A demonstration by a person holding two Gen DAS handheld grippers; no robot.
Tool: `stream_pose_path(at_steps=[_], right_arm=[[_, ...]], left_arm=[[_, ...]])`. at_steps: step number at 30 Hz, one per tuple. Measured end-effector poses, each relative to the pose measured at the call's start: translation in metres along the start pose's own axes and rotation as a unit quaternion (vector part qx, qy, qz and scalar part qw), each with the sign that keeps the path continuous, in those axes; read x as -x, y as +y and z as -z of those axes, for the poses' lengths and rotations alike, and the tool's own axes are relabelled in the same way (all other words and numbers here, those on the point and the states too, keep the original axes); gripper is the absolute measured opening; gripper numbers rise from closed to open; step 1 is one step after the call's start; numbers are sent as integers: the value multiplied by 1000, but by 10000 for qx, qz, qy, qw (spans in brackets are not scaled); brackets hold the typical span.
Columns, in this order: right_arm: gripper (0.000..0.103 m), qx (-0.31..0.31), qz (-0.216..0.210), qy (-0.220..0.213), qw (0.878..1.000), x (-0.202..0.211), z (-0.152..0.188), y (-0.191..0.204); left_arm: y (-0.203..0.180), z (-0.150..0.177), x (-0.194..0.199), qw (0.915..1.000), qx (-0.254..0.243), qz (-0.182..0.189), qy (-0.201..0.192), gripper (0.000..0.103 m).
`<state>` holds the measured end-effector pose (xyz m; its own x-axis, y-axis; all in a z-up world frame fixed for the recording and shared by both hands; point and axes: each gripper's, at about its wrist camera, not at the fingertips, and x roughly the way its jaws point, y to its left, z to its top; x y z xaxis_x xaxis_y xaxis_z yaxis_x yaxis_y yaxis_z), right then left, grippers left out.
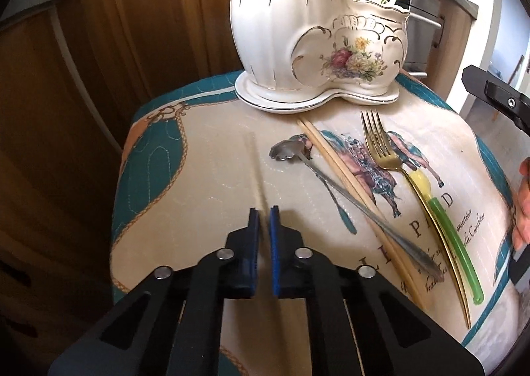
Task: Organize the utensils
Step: 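Move both grippers back toward the remaining chopsticks and forks, then close the left gripper on a wooden chopstick lying on the cloth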
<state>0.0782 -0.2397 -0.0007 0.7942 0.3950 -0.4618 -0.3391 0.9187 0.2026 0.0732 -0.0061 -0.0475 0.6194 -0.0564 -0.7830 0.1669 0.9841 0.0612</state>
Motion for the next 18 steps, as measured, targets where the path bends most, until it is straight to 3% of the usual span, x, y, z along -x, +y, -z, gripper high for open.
stream_pose_path(at_steps=[8,11,14,18], right_arm=[[98,403,-313,256,9984,-6,4,23],[94,660,-517,484,9953,-12,8,41],[79,942,-652,754,9905,-21,13,60],[58,1277,-874,1135,9814,-35,18,85]], left_arm=[[13,7,9,9998,28,128,114,8],[16,9,10,9996,80,250,36,23],[15,11,10,9998,-35,185,-60,21],[14,15,11,9996,-201,47,-200,6]])
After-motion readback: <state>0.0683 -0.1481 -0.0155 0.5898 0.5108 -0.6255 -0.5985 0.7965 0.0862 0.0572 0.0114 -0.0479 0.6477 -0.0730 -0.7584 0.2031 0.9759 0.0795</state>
